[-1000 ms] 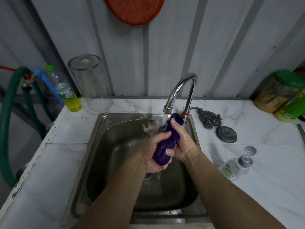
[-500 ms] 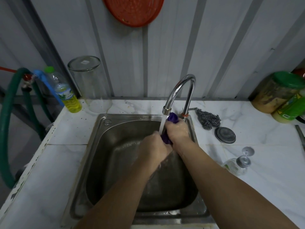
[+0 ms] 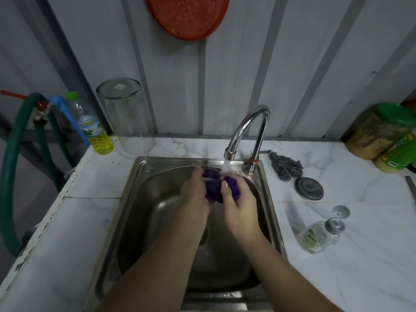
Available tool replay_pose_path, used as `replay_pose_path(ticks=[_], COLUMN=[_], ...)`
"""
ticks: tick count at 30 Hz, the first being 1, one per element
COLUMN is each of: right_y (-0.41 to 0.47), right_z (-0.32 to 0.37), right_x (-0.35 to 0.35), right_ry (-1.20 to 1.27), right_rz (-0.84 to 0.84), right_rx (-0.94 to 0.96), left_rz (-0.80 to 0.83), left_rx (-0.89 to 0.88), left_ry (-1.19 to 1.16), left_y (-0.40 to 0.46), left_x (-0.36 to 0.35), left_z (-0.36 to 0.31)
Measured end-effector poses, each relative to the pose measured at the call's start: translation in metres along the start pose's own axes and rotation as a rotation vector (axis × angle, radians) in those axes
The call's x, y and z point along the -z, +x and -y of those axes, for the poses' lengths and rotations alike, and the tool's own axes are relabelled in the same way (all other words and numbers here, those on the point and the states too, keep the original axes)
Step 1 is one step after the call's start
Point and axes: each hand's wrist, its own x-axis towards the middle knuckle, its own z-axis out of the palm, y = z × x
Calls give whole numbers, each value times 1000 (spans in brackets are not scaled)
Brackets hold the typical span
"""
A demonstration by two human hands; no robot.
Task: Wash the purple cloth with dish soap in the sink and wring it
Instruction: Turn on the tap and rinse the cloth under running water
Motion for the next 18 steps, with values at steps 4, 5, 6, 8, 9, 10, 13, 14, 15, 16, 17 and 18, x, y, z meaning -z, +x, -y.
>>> replay_pose_path(ticks=[4,5,6,8,9,10,13,14,15,16,17,18], right_y=[-19,-16,-11,5,16,29,70,77,80,78,74,67], right_z=[2,3,3,4,3,3,-3,-4,-7,-10,-13,-15], right_x=[-13,-16,-18,-20,-20,-19,-13,-11,-9,-8,-7,-6], right_ry=[-157,-174,-196,-188,-157,-122,-5,62,138,203,258,314], right_rz=[-33,-60,-88,-125,-143,-163,-187,-177,-156,-140,-137,-147], right_rx=[126,103,79,14,-37,-116,-504,-641,-753,-826,-850,-836], left_rz=[132,203,292,310,299,279,230,200,164,133,120,117], left_rx=[116,84,26,-55,-60,-53,-40,-59,-75,-85,-87,-80], left_ry=[200,233,229,223,187,128,124,164,197,215,209,189], left_y=[-8,-9,-10,-16,-17,-20,-24,-24,-23,-22,-21,-20], left_x=[-1,3,5,6,3,-1,-10,-11,-8,-5,-3,-2], left_z=[-2,1,7,15,18,19,19,21,23,25,26,25])
